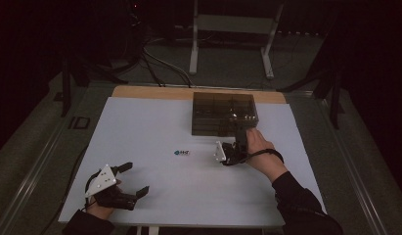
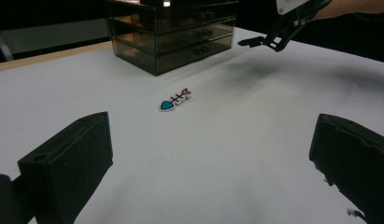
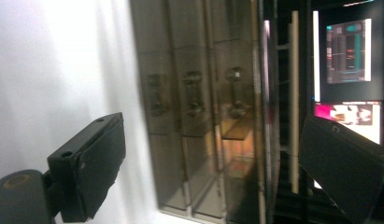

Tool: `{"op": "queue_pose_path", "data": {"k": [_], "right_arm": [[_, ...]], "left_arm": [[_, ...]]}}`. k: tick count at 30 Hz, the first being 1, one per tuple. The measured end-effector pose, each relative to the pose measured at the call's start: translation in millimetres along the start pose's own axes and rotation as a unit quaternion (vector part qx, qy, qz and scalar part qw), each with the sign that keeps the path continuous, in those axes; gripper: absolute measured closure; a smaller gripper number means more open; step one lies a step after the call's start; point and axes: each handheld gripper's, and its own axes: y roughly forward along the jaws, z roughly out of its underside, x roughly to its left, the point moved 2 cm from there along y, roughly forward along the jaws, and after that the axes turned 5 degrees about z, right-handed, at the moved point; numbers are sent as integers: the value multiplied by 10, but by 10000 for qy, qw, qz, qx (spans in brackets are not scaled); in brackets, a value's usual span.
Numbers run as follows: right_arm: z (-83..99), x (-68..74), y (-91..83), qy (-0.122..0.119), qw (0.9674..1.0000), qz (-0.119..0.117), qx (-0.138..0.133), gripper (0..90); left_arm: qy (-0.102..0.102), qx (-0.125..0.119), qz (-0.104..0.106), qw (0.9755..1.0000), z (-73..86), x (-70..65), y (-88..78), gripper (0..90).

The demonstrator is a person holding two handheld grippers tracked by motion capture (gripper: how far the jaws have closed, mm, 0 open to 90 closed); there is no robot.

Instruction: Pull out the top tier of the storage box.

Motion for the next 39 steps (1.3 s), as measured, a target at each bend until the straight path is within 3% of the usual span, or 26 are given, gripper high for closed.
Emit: {"op": "queue_pose_path", "data": {"k": [9, 18, 26, 33, 39], "right_arm": [[-36, -22, 89, -178, 9992, 307, 207, 256], [-84, 14, 178, -476, 9977, 353, 336, 359], [-80, 19, 250, -693, 9942, 718, 412, 586], [-66, 40, 312, -848, 9922, 732, 545, 728], [-72, 51, 362, -936, 9906, 774, 632, 785]], "left_arm": [[-3, 7, 12, 10000, 2, 1, 3, 8], [-17, -5, 11, 10000, 3, 3, -2, 8], [-21, -1, 22, 10000, 3, 3, -1, 8], [-11, 51, 23, 10000, 8, -1, 8, 8], [-11, 36, 23, 10000, 6, 1, 4, 8]]}}
